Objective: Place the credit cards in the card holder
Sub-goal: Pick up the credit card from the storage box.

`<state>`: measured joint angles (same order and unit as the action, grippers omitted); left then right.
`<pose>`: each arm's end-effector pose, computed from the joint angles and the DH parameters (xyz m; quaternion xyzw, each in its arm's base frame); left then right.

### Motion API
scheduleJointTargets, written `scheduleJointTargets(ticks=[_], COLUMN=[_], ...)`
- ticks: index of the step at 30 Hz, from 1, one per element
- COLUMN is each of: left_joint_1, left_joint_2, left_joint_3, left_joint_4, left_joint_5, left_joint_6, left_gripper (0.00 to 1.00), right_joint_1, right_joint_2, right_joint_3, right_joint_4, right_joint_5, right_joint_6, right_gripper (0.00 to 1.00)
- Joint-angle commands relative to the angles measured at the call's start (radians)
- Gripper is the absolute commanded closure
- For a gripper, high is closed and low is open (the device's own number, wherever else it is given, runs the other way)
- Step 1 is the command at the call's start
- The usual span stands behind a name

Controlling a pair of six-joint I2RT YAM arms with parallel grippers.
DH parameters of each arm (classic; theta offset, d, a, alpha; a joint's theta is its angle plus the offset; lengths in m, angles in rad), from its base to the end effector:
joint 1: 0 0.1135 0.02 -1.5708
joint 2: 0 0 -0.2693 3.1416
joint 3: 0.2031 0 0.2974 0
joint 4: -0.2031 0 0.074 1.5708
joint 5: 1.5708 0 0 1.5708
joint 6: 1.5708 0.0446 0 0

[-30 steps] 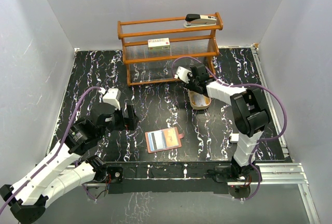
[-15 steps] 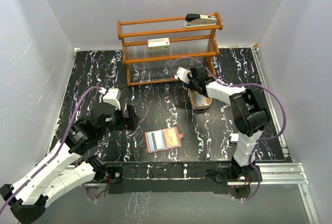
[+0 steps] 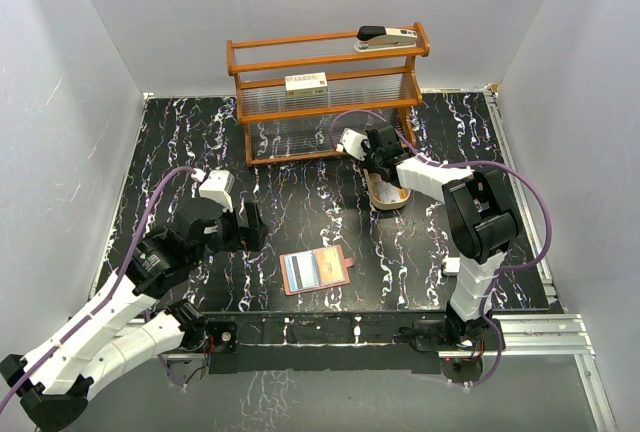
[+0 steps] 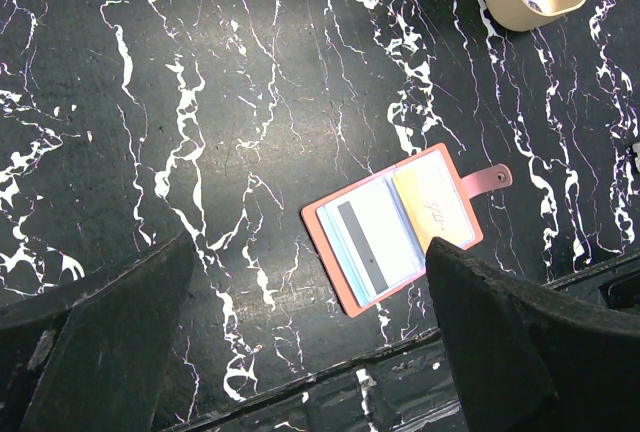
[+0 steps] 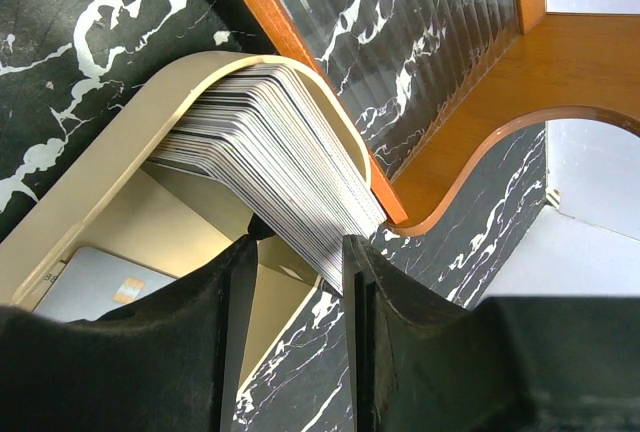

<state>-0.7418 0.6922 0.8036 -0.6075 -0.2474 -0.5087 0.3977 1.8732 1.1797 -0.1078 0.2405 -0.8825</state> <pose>0.1538 -0.1261 0.3216 0.0364 0.8541 -0.2114 0.4739 0.4136 0.1622 0.1462 -0.5135 0.7649 -0.1974 0.3350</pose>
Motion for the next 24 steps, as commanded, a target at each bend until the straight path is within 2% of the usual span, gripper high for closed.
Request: scheduleJointTargets(ticks=[1,8,13,21,24], left_joint_1=[-0.002,-0.002,-0.002,-0.002,-0.002], left_joint_2=[-0.003,-0.005,-0.005,0.003,0.006], left_joint_3=[0.004,0.004,0.003,0.002,0.003], left_joint_4=[0.000,0.001,0.003,0.005,0.007], left_joint_5=[-0.010,-0.008,-0.007,-0.006,-0.003], left_joint_6=[0.010,0.012,0.012,0.013,0.013], left_gripper=[0.01,0.01,0.01,0.01,0.01], right_joint_1=[-0.010,-0.012,-0.014,-0.013,-0.013], right_joint_2=[-0.028,-0.034,-0.037,-0.051,-0.055], right_joint_3=[0.040,0.046,0.054,0.058,0.061], right_joint_4=[0.117,0.114,0.109,0.104,0.097], right_joint_5=[0.042,0.048,0.053,0.041,0.045], right_joint_6=[-0.011,-0.012,-0.011,-0.007,-0.011], right_gripper=[0.64,0.64,0.72,0.73,0.77])
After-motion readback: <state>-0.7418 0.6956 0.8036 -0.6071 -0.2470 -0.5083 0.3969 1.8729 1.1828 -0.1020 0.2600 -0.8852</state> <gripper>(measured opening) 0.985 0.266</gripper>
